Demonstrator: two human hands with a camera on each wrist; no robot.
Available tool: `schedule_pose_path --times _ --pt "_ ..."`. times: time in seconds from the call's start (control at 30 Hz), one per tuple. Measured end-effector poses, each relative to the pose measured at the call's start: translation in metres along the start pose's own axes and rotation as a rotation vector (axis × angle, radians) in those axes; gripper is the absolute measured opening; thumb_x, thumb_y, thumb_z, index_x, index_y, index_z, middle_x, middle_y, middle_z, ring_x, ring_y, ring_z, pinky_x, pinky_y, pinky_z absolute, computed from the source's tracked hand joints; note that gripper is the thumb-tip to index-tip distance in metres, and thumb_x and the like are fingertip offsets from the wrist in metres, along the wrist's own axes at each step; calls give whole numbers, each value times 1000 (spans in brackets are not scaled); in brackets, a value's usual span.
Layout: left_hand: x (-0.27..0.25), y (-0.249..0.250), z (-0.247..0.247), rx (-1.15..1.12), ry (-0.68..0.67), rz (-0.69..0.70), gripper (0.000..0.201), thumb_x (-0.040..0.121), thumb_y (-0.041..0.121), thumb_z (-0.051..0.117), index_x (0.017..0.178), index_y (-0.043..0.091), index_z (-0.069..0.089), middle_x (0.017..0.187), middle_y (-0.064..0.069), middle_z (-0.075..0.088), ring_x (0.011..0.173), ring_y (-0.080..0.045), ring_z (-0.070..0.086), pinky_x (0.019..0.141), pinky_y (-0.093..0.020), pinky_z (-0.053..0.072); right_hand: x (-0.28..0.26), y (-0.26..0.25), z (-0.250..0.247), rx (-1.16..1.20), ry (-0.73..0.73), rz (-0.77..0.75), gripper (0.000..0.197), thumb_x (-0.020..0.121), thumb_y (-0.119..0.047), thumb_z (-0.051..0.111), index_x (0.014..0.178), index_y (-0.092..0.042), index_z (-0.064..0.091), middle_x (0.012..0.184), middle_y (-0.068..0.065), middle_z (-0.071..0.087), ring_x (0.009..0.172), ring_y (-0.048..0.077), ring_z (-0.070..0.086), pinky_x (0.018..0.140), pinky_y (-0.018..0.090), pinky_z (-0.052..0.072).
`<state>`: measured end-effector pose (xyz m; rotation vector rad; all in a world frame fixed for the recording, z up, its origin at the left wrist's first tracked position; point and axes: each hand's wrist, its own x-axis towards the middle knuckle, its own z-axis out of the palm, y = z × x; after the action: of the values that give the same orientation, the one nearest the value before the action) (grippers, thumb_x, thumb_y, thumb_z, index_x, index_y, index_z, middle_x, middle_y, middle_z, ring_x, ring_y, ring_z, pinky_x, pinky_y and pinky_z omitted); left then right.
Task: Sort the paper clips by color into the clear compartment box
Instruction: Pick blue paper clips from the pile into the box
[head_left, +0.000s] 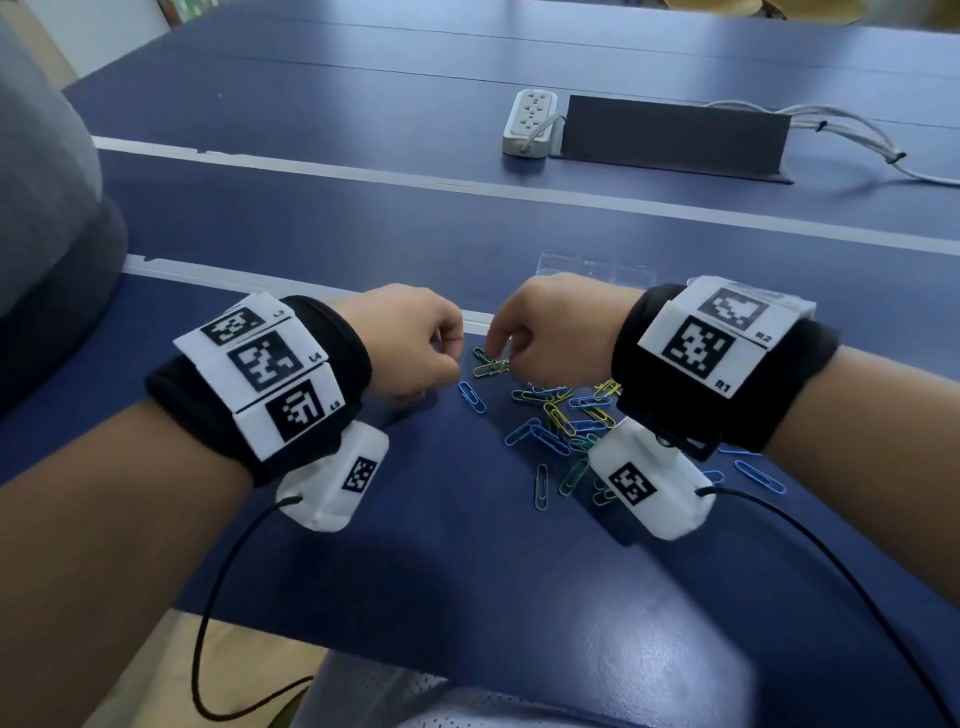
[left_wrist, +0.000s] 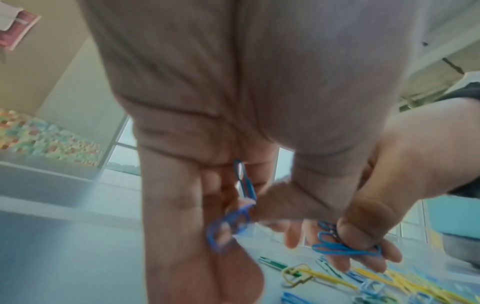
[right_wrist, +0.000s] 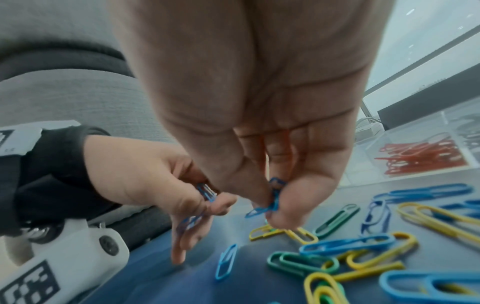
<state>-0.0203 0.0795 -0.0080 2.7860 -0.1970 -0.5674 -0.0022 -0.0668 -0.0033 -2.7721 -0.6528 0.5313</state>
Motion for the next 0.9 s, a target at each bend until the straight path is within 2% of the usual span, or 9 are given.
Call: schedule_pose_path --times 0.07,0.17,0.3,0.37,0.5,0.57,0.67,0.73,0.9 --pt "0 1 0 -73 2 -1 13 82 16 46 73 19 56 63 4 61 60 -19 71 72 -31 54 -1 0 -2 18 -41 -6 36 80 -11 46 98 -31 70 58 -11 50 67 17 53 71 21 45" --pt "3 2 1 -85 -2 -14 20 85 16 43 68 20 54 59 4 57 54 -12 64 64 -23 48 1 3 -4 123 -102 42 34 79 -9 42 79 -28 70 53 -5 58 45 6 53 51 11 46" --pt "5 4 3 -87 43 -16 24 84 17 48 61 22 54 61 7 52 59 -6 46 54 -19 36 0 4 -3 363 -196 98 20 83 -12 47 73 -9 64 65 8 59 58 23 57 62 26 52" --pt "4 5 2 -118 11 -23 20 83 20 50 64 21 57 60 7 52 57 -9 46 55 -22 37 -4 5 -2 422 -242 71 21 85 -19 53 66 -10 58 61 5 56 56 20 56 58 26 51" --pt "1 3 3 -116 -43 15 10 79 23 58 76 24 68 65 9 58 64 -9 52 61 -23 41 -11 9 1 27 -174 -83 24 74 -45 70 67 -25 58 55 -9 55 47 1 50 51 19 38" --pt "1 3 6 -45 -33 58 8 76 24 64 81 27 70 68 11 60 69 -8 55 62 -22 44 -14 6 3 -134 -142 -165 13 72 -38 74 75 -28 66 59 -13 54 55 4 50 51 15 36" --pt "1 6 8 66 -2 115 10 71 29 73 77 32 67 69 13 56 71 -9 53 65 -22 43 -15 0 11 -263 -147 -222 21 74 -30 73 93 -24 72 73 -8 60 69 13 48 59 21 38" --pt "3 8 8 132 -16 143 16 70 29 76 72 35 61 77 10 57 75 -12 52 69 -25 46 -14 -2 13 -294 -139 -227 21 76 -29 71 96 -24 72 71 -8 56 75 13 44 67 22 36" --pt "7 11 10 224 -16 197 13 74 22 74 86 25 75 86 5 64 86 -15 59 74 -26 50 -16 1 13 -275 -131 -245 16 78 -29 69 93 -24 73 73 -6 58 74 13 48 66 21 37"
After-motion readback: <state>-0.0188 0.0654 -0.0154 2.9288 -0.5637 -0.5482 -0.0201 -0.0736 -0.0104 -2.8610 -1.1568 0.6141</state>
